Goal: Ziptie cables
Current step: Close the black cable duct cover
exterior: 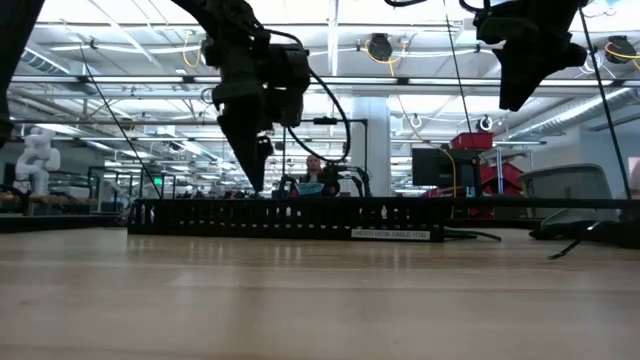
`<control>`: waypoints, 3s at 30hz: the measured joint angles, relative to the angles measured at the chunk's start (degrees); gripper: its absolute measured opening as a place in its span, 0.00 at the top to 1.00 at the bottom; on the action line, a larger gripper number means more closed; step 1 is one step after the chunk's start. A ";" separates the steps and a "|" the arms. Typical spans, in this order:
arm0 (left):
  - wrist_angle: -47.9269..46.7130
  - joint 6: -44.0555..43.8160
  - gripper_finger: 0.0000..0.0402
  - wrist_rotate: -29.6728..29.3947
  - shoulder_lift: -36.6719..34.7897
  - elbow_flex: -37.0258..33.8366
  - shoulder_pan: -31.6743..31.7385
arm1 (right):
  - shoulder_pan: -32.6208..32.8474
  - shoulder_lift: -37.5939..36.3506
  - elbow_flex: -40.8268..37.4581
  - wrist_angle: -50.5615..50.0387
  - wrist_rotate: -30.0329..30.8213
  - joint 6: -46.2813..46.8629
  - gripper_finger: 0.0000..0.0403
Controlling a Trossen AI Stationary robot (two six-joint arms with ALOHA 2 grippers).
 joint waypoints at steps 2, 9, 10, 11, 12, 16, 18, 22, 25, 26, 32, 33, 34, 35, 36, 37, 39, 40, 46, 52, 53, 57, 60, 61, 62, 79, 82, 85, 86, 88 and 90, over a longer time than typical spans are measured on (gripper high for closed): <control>0.06 1.99 0.18 0.63 0.06 -0.02 0.03 | 0.00 0.00 0.00 0.02 0.02 0.16 0.68; 6.17 10.88 0.18 1.51 0.09 -0.30 -2.47 | 0.00 0.00 0.00 0.11 -2.23 0.27 0.68; 8.15 11.25 0.18 1.35 0.09 -0.94 -2.95 | 0.00 0.02 0.00 0.11 -2.81 0.28 0.68; 9.95 11.24 0.18 0.37 0.09 -1.75 -3.48 | 0.00 0.01 0.00 0.10 -3.08 0.30 0.68; 11.28 11.21 0.18 -0.46 0.14 -2.75 -3.87 | 0.00 0.01 0.00 0.11 -3.25 0.53 0.68; 12.37 11.25 0.18 -1.10 0.26 -5.47 -4.91 | 0.00 0.00 0.00 0.14 -4.52 1.33 0.68; 13.47 12.11 0.18 -2.03 0.26 -6.73 -5.24 | 0.00 0.01 0.00 0.30 -4.52 1.33 0.68; 17.63 12.24 0.18 -2.40 0.06 -8.96 -5.13 | 0.00 0.00 0.00 0.35 -4.54 1.33 0.68; 23.37 12.26 0.18 -3.95 0.06 -11.47 -5.17 | 0.00 0.00 0.00 0.43 -4.67 1.33 0.68; 25.30 12.26 0.18 -4.20 0.06 -12.50 -5.19 | 0.00 0.01 0.00 0.58 -5.08 1.33 0.68; 33.68 12.26 0.18 -4.84 0.04 -17.16 -5.17 | 0.00 0.02 0.00 1.31 -6.05 2.83 0.68; 34.30 12.26 0.18 -4.93 0.06 -17.64 -5.17 | 0.00 0.02 0.00 1.28 -6.05 3.12 0.68; 35.03 12.25 0.18 -4.93 0.15 -18.01 -5.17 | 0.00 -0.01 0.00 1.30 -6.05 3.42 0.68; 36.29 12.24 0.18 -4.92 0.26 -18.26 -5.17 | 0.00 0.01 0.00 1.30 -6.05 3.63 0.68; 37.63 12.17 0.18 -4.91 0.26 -18.67 -5.17 | 0.00 0.01 0.00 1.33 -6.05 3.70 0.68; 38.73 12.19 0.18 -4.89 0.26 -19.24 -5.17 | 0.00 0.01 0.00 1.46 -6.05 3.71 0.68; 40.99 12.19 0.18 -4.87 0.31 -20.70 -5.17 | 0.00 0.01 0.00 1.72 -6.05 3.72 0.68; 41.86 12.13 0.18 -4.87 0.35 -21.23 -5.17 | 0.00 0.01 0.00 1.84 -6.05 3.72 0.68; 42.97 10.58 0.18 -4.61 0.37 -21.49 -5.17 | 0.00 -0.01 0.00 4.28 -6.05 3.72 0.68; 45.01 10.82 0.18 -4.43 1.04 -21.46 -4.98 | 0.00 0.00 0.00 5.57 -6.05 3.72 0.68; 45.21 10.77 0.18 -4.27 1.44 -21.46 -4.83 | 0.00 0.02 0.00 5.81 -6.05 3.72 0.68; 46.50 10.67 0.18 -3.14 3.21 -21.25 -4.30 | 0.00 0.01 0.00 6.65 -6.05 3.72 0.68; 46.51 10.19 0.18 -2.29 4.22 -21.18 -4.19 | 0.00 -0.01 0.00 6.75 -6.57 3.72 0.68; 46.54 10.21 0.18 -2.21 4.43 -21.16 -4.19 | 0.00 0.02 0.00 6.79 -7.18 3.72 0.68; 46.54 10.21 0.18 -2.11 4.57 -21.16 -4.19 | 0.00 0.00 0.00 6.77 -7.66 3.72 0.68; 46.18 10.62 0.33 0.03 4.75 -21.31 -2.90 | -0.01 0.01 0.00 6.81 -9.04 3.96 0.68; 46.13 10.63 0.35 0.03 4.76 -21.33 -2.90 | 0.00 0.01 0.00 6.81 -9.05 3.94 0.68; 46.15 10.64 0.36 0.01 4.79 -21.35 -2.94 | -0.01 0.02 0.00 6.81 -9.03 3.96 0.68; 46.15 10.66 0.37 -0.02 4.79 -21.35 -2.94 | -0.02 0.02 0.00 6.81 -9.05 3.96 0.68; 46.15 10.68 0.37 -0.06 4.79 -21.35 -2.94 | -0.02 0.02 0.00 6.79 -9.04 4.41 0.68; 46.13 10.69 0.37 -0.15 4.81 -21.35 -2.94 | 0.00 0.01 0.00 6.75 -9.05 4.93 0.68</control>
